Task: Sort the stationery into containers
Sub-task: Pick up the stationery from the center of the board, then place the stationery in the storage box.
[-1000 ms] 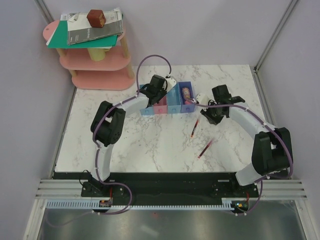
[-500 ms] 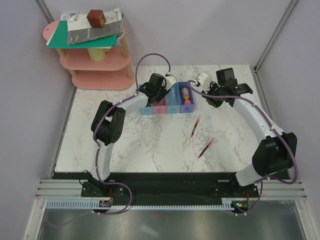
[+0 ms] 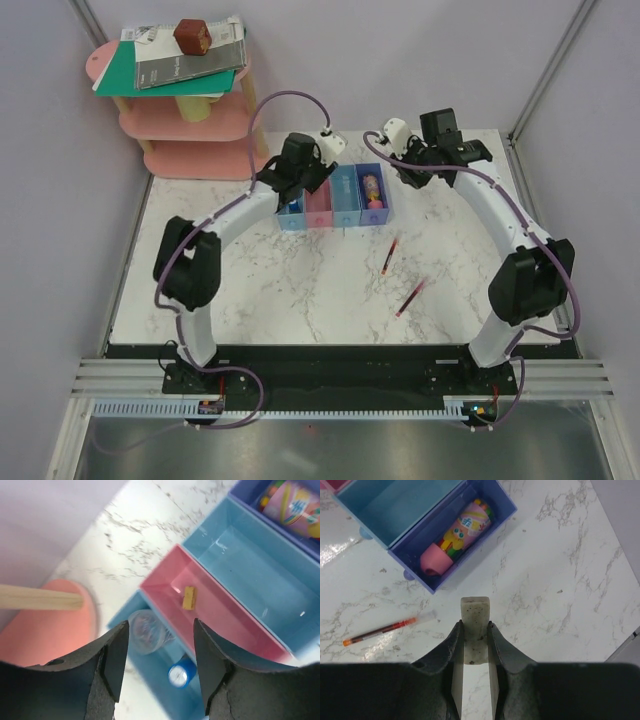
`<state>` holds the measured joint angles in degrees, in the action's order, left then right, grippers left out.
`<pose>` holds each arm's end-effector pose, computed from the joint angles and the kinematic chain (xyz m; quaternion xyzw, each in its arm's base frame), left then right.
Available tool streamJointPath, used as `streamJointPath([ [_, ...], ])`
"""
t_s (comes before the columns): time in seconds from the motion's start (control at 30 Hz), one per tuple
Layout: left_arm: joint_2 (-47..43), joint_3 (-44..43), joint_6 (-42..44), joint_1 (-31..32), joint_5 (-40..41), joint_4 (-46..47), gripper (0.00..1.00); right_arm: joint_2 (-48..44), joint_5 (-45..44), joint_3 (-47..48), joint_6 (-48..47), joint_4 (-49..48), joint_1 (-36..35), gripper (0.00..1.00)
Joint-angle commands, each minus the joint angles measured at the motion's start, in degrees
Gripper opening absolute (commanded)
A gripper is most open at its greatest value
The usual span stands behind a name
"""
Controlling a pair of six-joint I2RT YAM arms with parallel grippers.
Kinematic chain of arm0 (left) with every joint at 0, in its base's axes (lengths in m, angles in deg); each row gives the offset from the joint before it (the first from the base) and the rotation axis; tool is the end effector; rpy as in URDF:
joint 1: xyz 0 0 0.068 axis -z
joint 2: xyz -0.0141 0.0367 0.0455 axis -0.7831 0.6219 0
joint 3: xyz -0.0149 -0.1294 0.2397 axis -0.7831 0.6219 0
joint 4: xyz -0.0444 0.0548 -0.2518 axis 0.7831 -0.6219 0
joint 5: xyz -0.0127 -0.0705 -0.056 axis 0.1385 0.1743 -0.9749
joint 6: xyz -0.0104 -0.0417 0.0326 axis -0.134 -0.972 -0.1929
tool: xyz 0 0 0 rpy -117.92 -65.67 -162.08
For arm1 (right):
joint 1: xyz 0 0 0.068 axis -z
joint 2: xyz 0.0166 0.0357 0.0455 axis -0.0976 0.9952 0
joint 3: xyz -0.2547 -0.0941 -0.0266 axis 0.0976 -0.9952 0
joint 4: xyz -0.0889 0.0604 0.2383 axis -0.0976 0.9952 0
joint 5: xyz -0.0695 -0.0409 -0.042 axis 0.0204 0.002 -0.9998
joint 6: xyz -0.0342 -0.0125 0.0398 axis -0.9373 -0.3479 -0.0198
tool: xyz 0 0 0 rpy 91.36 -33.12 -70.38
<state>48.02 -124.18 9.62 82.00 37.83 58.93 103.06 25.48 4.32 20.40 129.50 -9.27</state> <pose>0.4033 -0.2315 0.2527 0.3759 0.7883 0.0365 0.4857 0.3615 0.1028 0.3410 -0.4343 0.8191 0.0161 0.3743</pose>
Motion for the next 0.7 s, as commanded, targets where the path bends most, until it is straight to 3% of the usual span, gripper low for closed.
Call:
streamJointPath([
  [0.0, -16.2, 5.0, -1.07, -0.05, -1.79, -1.55, 0.61, 4.67, 1.41, 5.42, 2.84, -4.2, -1.47, 0.17],
  [0.33, -44.77, 31.79, 5.62, 2.06, -7.51, -15.35, 0.6, 17.85, 0.88, 17.38, 5.04, -7.64, -8.85, 0.16],
  [0.67, -64.01, 38.41, 2.71, 2.15, -14.09, -22.21, 0.57, 28.39, 0.7, 23.26, 8.91, -14.33, -15.97, 0.16],
])
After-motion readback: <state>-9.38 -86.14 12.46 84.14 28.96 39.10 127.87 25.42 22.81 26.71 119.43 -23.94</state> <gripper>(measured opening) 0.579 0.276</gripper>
